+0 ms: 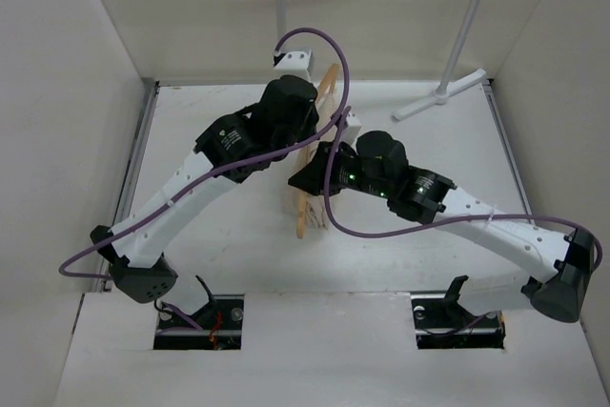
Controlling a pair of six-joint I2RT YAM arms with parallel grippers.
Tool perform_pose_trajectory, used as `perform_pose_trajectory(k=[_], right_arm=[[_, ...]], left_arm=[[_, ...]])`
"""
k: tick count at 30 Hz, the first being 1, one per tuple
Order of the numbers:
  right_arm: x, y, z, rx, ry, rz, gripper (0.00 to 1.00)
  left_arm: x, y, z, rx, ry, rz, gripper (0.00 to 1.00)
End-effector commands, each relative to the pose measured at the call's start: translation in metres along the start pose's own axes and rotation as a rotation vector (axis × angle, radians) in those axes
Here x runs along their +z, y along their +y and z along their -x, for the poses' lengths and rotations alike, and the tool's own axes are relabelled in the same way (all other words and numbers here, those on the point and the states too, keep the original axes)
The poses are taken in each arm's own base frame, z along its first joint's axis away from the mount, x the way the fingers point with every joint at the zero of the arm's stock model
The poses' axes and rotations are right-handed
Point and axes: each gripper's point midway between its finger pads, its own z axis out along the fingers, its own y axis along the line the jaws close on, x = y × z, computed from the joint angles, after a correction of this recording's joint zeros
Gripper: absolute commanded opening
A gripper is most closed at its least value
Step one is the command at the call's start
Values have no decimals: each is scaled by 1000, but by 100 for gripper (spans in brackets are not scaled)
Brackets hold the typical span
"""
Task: Place the trousers on the hanger
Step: Place the hanger at the clothesline.
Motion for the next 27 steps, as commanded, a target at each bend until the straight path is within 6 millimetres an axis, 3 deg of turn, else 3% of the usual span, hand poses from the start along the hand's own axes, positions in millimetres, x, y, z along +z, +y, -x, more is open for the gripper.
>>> perform_pose_trajectory(k=[1, 3, 6, 8, 11, 20, 24, 27], right_arm=[[0, 25, 11, 19, -61, 89, 28], [-4, 29, 16, 51, -86, 102, 19], [-12, 39, 26, 96, -123, 137, 14], [-18, 40, 38, 122, -153, 155, 13], [-25, 38, 59, 148, -193, 165, 12], [-28, 21, 103, 171, -257, 160, 12], [-30, 15, 128, 160, -296, 156, 11], [-35, 7, 155, 148, -339, 152, 11]], left_arm=[[-20, -6, 46, -101, -154, -51, 0], [-19, -3, 45, -103, -154, -44, 2], [-20, -2, 47, -110, -169, -37, 10], [-24, -3, 51, -121, -185, -44, 24], [-37, -5, 65, -161, -241, -89, 44], [-86, 11, 106, -277, -419, -171, 71], [-100, 33, 115, -304, -470, -142, 80], [-94, 60, 103, -305, -459, -70, 84]])
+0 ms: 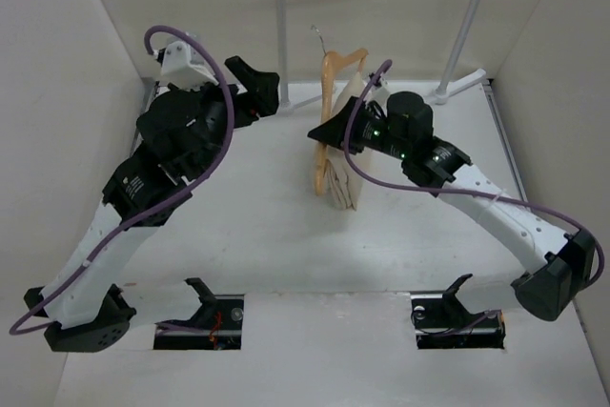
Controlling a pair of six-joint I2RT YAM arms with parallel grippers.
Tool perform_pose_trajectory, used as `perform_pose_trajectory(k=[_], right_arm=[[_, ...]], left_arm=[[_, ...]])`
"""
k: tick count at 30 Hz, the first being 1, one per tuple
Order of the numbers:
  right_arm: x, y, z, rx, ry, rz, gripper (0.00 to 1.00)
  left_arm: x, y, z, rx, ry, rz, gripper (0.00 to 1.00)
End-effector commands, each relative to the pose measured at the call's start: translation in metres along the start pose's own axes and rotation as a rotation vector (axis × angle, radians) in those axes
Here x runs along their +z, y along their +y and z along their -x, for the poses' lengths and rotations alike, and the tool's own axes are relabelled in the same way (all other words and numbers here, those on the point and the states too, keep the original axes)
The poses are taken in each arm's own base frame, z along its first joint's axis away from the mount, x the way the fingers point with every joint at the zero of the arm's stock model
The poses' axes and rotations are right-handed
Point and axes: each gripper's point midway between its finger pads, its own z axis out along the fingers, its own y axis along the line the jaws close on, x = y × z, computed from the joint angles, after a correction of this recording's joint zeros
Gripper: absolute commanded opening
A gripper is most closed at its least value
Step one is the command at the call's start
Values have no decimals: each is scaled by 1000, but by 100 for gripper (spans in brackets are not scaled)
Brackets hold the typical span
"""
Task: Place the trousers on the hanger
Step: Place the hanger at the clothesline.
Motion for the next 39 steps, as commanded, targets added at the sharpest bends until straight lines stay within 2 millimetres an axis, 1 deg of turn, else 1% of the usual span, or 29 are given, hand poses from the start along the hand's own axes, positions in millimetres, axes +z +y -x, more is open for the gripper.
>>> perform_pose_trajectory(k=[1, 5, 8, 12, 13, 15, 17, 19, 23, 25, 29, 31, 34, 39], right_arm=[[-19, 68, 77, -103, -193, 213, 11], [-14, 52, 129, -106, -267, 182, 11], [-12, 39, 168, -108, -329, 147, 11], [-6, 24, 210, -94, -390, 117, 11], [-4, 19, 222, -86, -404, 109, 11], [0, 8, 238, -76, -425, 89, 10], [4, -6, 253, -61, -445, 58, 10], [4, -17, 267, -51, -463, 41, 10], [3, -37, 289, -25, -496, 17, 10], [2, -45, 299, -22, -508, 10, 10], [1, -57, 309, -10, -519, -4, 10], [2, -66, 311, 1, -519, -16, 10], [8, -85, 311, 26, -509, -46, 10], [16, -107, 306, 58, -486, -87, 11]], left_arm=[[2, 30, -5, 7, -17, 75, 85], [-7, 74, -40, 10, 31, 170, 100], [-17, 100, -65, 0, 58, 228, 100], [-29, 137, -97, 24, 110, 329, 100], [-32, 144, -104, 28, 122, 350, 100], [-35, 155, -120, 32, 152, 373, 100], [-37, 161, -132, 27, 176, 378, 100], [-38, 164, -147, 17, 207, 371, 100], [-39, 171, -163, 10, 243, 378, 100], [-39, 175, -164, 12, 243, 393, 100], [-38, 184, -165, 6, 249, 411, 100], [-37, 188, -172, -1, 268, 416, 100], [-37, 193, -178, -19, 279, 425, 100], [-34, 195, -184, -50, 295, 426, 100]])
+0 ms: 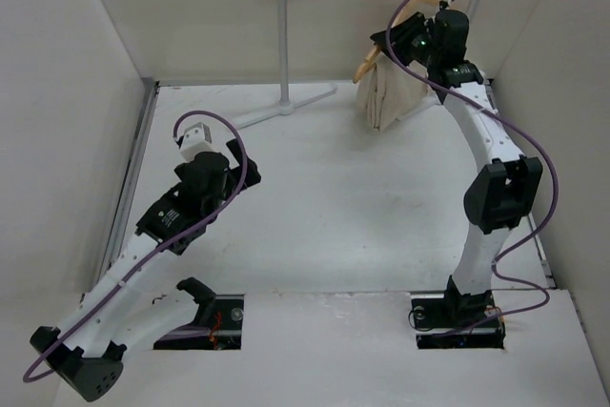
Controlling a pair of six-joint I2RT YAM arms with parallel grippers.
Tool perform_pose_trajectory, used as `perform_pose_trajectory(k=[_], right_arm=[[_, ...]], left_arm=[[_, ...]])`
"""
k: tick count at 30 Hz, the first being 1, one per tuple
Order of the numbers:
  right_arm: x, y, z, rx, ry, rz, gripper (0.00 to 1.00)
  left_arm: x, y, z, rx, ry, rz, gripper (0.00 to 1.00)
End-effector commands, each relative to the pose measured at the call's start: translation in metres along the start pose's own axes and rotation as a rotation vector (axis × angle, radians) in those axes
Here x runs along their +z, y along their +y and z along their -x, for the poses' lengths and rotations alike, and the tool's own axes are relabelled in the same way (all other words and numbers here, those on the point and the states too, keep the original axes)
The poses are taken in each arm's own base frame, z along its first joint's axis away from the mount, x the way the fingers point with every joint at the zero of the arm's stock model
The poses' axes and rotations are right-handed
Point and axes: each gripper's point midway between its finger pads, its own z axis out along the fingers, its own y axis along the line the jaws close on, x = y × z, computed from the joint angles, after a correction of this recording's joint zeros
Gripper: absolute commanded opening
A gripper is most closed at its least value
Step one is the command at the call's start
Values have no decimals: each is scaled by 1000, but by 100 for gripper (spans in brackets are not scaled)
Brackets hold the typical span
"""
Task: Place the trousers on the hanger
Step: Place the hanger at the clothesline.
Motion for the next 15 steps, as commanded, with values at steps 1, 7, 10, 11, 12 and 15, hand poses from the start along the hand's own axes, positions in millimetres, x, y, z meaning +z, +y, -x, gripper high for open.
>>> perform_pose_trajectory(k=[1, 7, 10, 11, 12, 15], right_arm=[[-12, 48, 26, -72, -76, 134, 13], [-17, 46, 27, -73, -88, 120, 48], [-26, 53, 29, -84, -100, 128, 66], [-31, 54, 30, -90, -111, 123, 72], [-35, 55, 31, -97, -121, 118, 81], [-50, 56, 32, -117, -144, 103, 100]], left_arm=[[2, -7, 2, -45, -4, -33, 100], [4, -3, 1, -63, 6, -27, 100], [6, -3, 2, -71, 7, -29, 100], [6, -4, 3, -75, 5, -31, 100], [7, -4, 4, -77, 5, -30, 100], [10, -4, 6, -82, 3, -25, 100]])
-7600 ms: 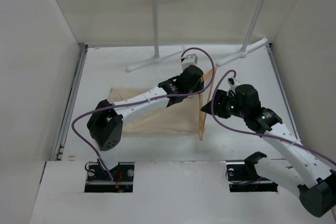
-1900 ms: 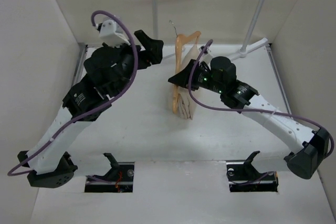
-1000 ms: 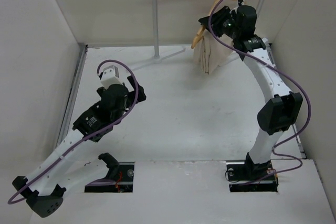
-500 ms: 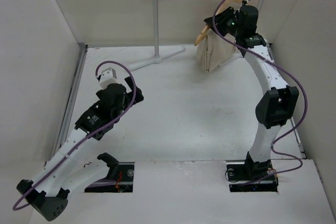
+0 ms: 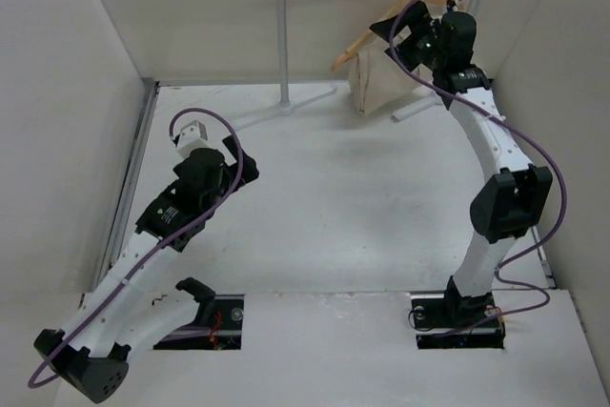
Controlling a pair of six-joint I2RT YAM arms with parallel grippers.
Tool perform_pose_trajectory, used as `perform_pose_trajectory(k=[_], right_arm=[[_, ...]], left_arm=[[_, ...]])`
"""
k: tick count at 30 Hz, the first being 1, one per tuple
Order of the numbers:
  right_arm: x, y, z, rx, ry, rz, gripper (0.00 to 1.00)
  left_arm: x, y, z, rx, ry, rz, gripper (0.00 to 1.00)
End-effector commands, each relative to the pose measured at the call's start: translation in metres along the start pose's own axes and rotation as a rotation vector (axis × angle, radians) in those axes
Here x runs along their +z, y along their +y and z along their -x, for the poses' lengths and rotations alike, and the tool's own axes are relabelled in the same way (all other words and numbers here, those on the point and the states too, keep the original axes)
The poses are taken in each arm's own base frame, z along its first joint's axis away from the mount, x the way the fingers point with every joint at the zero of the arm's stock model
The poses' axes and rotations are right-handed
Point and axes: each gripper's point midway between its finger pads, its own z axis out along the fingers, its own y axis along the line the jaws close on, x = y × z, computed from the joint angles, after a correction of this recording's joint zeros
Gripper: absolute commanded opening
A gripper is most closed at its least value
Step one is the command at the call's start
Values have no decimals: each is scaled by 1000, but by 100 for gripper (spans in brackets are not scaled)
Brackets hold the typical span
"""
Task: Place the trousers on the hanger
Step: Place the hanger at the clothesline, then reset both arms
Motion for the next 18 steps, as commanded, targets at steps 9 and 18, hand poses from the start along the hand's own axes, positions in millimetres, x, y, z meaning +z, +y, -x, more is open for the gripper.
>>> perform_pose_trajectory(k=[9, 18], right_arm=[[-116, 23, 11, -160, -176, -20, 100], [-211, -133, -74, -184, -118, -489, 100]], left_arm=[[30, -12, -19, 25, 84, 23, 100], [51, -26, -70, 98, 227, 11, 100]])
